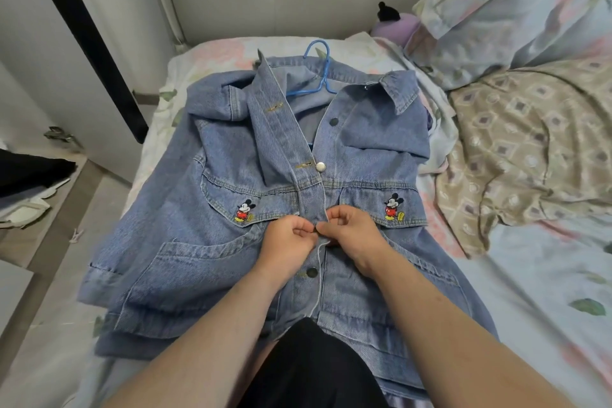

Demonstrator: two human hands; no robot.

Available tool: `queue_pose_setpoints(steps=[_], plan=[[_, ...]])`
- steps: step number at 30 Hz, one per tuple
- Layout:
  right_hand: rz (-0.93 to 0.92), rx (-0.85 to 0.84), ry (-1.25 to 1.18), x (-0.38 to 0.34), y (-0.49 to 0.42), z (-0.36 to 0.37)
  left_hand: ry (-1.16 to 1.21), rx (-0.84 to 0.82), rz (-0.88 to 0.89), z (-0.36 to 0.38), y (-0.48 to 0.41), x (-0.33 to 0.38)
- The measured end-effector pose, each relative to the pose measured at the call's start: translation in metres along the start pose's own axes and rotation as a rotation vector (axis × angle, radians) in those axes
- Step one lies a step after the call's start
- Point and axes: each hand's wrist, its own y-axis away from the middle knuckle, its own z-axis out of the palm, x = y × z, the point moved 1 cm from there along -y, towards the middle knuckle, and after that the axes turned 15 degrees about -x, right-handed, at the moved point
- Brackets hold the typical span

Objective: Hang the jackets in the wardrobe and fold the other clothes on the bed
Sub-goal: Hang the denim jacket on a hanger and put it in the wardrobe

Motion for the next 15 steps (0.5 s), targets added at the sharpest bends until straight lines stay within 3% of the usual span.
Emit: queue_pose_setpoints(steps=[10,15], plan=[[0.029,-0.015,0.027,0.0003,-0.0085,0.0008,-0.196,0.073,0.032,0.006,-0.0015,-0.0059],[0.047,-0.033,-0.024,-0.0024,-0.0075,0.0011,-0.164,0.076,0.021,0.0077,-0.0025,-0.008]])
